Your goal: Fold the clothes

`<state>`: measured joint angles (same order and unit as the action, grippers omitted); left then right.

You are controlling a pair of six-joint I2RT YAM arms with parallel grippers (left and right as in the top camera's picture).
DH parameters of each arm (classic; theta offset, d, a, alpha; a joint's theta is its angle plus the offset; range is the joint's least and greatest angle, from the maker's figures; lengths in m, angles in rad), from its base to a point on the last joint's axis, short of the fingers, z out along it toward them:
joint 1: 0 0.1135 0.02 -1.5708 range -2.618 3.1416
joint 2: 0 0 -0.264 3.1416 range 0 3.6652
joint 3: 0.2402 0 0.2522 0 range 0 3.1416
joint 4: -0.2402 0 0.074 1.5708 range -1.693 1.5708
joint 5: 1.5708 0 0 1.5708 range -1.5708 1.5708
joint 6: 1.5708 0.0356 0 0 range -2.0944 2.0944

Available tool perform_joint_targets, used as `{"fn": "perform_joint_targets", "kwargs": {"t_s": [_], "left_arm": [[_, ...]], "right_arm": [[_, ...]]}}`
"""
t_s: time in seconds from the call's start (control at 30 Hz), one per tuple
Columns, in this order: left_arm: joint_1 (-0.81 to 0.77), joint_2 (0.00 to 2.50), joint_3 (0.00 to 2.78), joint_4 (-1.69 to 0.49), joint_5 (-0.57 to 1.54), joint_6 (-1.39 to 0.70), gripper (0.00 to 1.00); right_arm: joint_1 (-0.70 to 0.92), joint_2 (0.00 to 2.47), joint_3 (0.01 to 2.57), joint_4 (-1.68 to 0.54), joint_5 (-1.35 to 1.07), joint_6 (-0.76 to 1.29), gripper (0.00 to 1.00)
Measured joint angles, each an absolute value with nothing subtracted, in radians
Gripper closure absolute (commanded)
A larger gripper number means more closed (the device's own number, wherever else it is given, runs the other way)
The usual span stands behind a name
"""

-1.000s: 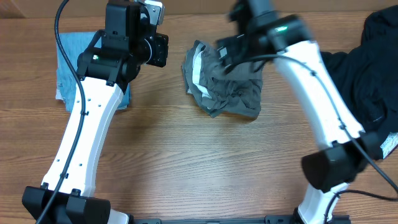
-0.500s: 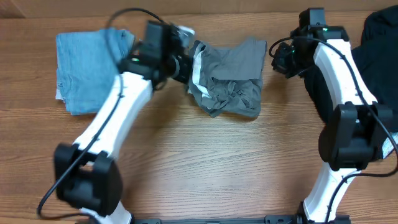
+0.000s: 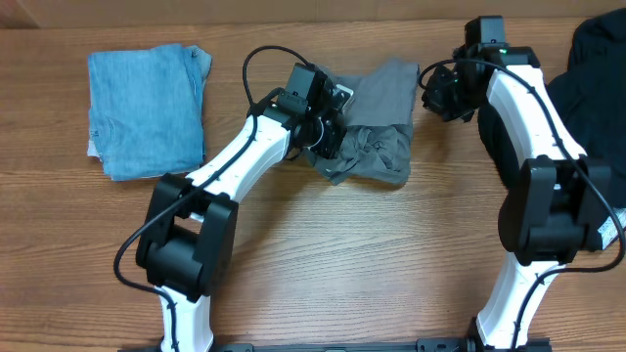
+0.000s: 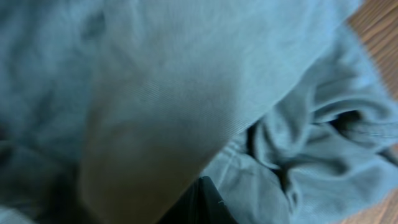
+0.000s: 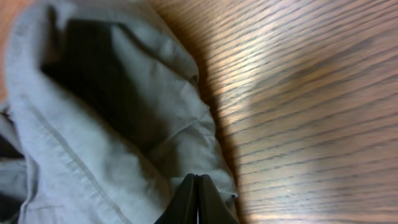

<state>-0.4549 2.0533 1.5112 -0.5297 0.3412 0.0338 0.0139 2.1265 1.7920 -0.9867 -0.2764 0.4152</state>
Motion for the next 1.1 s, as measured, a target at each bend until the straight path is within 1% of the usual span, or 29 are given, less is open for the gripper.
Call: {"fn": "perform_joint_targets", "kwargs": {"t_s": [0.2, 0.37, 0.53, 0.63, 0.7, 0.8, 0.87, 0.93, 1.1], "left_arm": [[-0.454, 2.088, 1.511, -0.529, 0.341, 0.033, 0.96], [-0.454, 2.088, 1.511, -0.53, 0.34, 0.033, 0.96], [-0.454, 2.088, 1.511, -0.548, 0.321, 0.033, 0.96], [-0.454, 2.088, 1.511, -0.549, 0.314, 0.033, 0.96], [-0.454, 2.088, 1.511, -0.55, 0.311, 0.033, 0.96], [-0.454, 2.088, 1.511, -0.549, 0.311, 0.033, 0.96], [-0.454, 2.088, 1.511, -0.549, 0.31, 0.033, 0.96], [-0.454, 2.088, 1.511, -0.549, 0.31, 0.033, 0.96], [-0.454, 2.088, 1.511, -0.55, 0.31, 0.033, 0.96]], "right_arm": [[0.057, 2.154, 1.788, -0.94, -0.304, 0.419, 0.96], [0.093, 2.154, 1.786, -0.838, -0.394, 0.418, 0.96], [0.119, 2.156, 1.782, -0.64, -0.517, 0.426, 0.96], [0.125, 2.157, 1.781, -0.465, -0.604, 0.482, 0.96], [0.125, 2.157, 1.78, -0.386, -0.633, 0.517, 0.96], [0.125, 2.157, 1.78, -0.325, -0.66, 0.553, 0.96], [0.125, 2.157, 1.781, -0.318, -0.672, 0.566, 0.96], [0.124, 2.157, 1.798, -0.364, -0.676, 0.572, 0.96], [0.113, 2.169, 2.003, -0.673, -0.616, 0.503, 0.96]]}}
